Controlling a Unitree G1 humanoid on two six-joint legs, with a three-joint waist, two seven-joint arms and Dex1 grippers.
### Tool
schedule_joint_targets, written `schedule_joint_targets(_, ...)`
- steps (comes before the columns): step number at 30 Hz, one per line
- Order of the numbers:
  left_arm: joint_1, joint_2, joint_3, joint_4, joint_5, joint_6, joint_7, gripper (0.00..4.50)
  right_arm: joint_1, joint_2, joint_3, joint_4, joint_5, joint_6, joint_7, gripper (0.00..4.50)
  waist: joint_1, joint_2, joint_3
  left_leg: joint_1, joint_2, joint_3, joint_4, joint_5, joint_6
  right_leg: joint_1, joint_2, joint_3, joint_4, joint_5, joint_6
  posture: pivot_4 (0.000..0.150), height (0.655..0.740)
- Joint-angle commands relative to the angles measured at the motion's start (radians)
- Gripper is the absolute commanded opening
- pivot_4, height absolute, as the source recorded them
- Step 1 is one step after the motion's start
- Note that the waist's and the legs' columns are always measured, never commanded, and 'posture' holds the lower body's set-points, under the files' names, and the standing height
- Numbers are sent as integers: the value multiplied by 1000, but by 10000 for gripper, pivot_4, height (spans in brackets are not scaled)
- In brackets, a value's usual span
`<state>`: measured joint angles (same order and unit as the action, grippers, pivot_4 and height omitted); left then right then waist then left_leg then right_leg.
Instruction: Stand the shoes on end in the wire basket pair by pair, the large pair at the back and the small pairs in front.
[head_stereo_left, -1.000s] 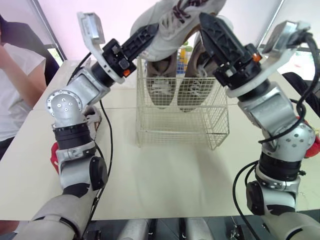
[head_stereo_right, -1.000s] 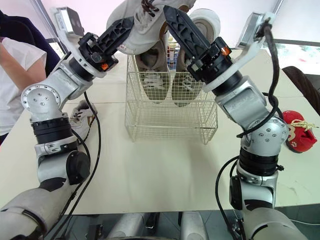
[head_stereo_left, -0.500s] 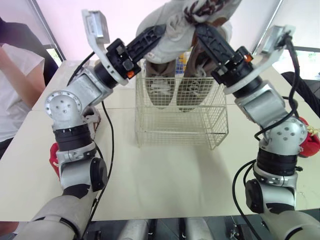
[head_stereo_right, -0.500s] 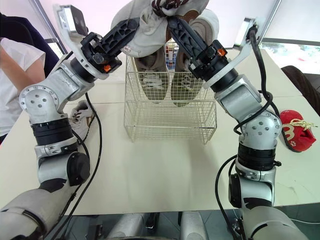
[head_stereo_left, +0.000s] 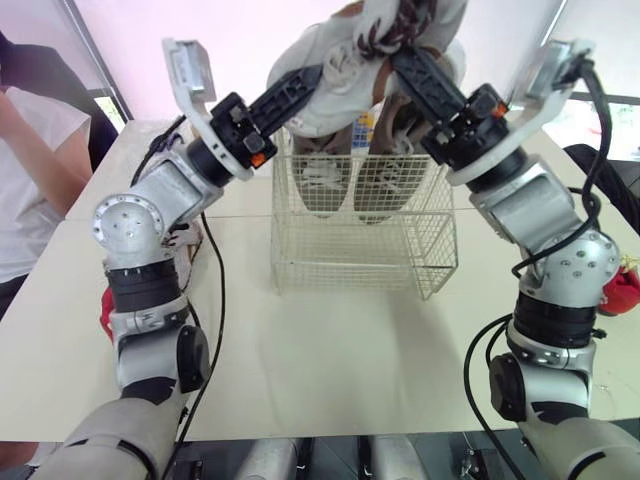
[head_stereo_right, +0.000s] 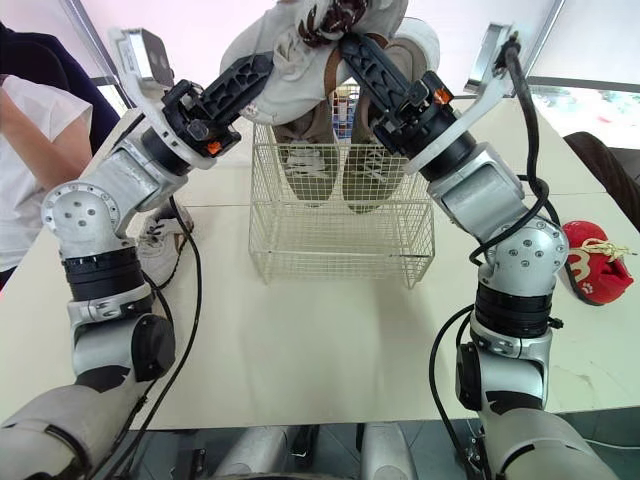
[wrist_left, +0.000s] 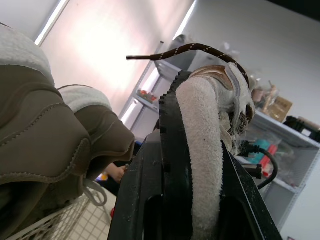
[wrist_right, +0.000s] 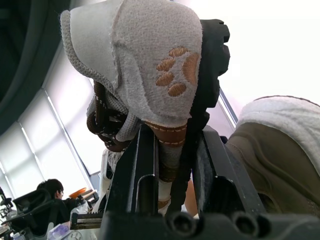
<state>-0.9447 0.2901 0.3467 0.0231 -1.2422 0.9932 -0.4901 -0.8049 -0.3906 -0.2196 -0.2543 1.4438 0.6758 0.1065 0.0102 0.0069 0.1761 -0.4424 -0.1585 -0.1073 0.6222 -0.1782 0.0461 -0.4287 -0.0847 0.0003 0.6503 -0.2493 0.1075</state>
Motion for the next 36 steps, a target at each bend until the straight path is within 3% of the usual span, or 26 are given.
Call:
schedule_joint_targets(1,28,34,-59,-41,25,35,-19,7620,-84,-16,-59,-38,39,-26,-9,3881,0,0,0,0,0,0,0,0,0,0,0,0,0,0,0,1500,7400)
schedule_joint_targets(4,42,85,-93,-54,51,49,-59,21857,-113,-71,-58,-24,45,17,25,3881,0,0,0,0,0,0,-1,0,0,0,0,0,0,0,0,1500,7400)
schedule_joint_targets(8,54,173,-115,-54,117,21,-129,43965,-146,-242,-69,51,22,127,211,3881,2,0,0,0,0,0,-1,0,0,0,0,0,-1,0,0,1500,7400)
schedule_joint_targets(15,84,319,-126,-43,201,-6,-254,44811,-155,-555,15,282,-274,147,718,3881,1,0,0,0,0,0,-3,-2,-1,0,-1,0,-3,-2,-3,1500,7400)
schedule_joint_targets(18,86,336,-115,-39,215,-14,-273,44811,-157,-613,84,356,-433,75,883,3881,1,0,0,0,0,1,-4,-2,-1,-1,-1,0,-5,-2,-3,1500,7400)
schedule_joint_targets(26,110,328,-115,-72,224,-15,-279,44811,-199,-562,173,605,-750,-174,1112,3881,-4,0,1,0,0,1,-6,-2,-2,-2,-2,0,-5,0,0,1500,7400)
schedule_joint_targets(32,115,311,-116,-96,216,-4,-264,44811,-216,-494,184,702,-875,-301,1177,3881,-7,0,1,0,0,1,-6,-1,-3,-2,-2,0,-3,0,0,1500,7400)
schedule_joint_targets(36,119,304,-113,-111,213,1,-256,44811,-177,-474,195,667,-914,-325,1231,3881,-5,0,1,0,0,1,-6,-1,-4,-2,-2,0,-3,0,0,1500,7400)
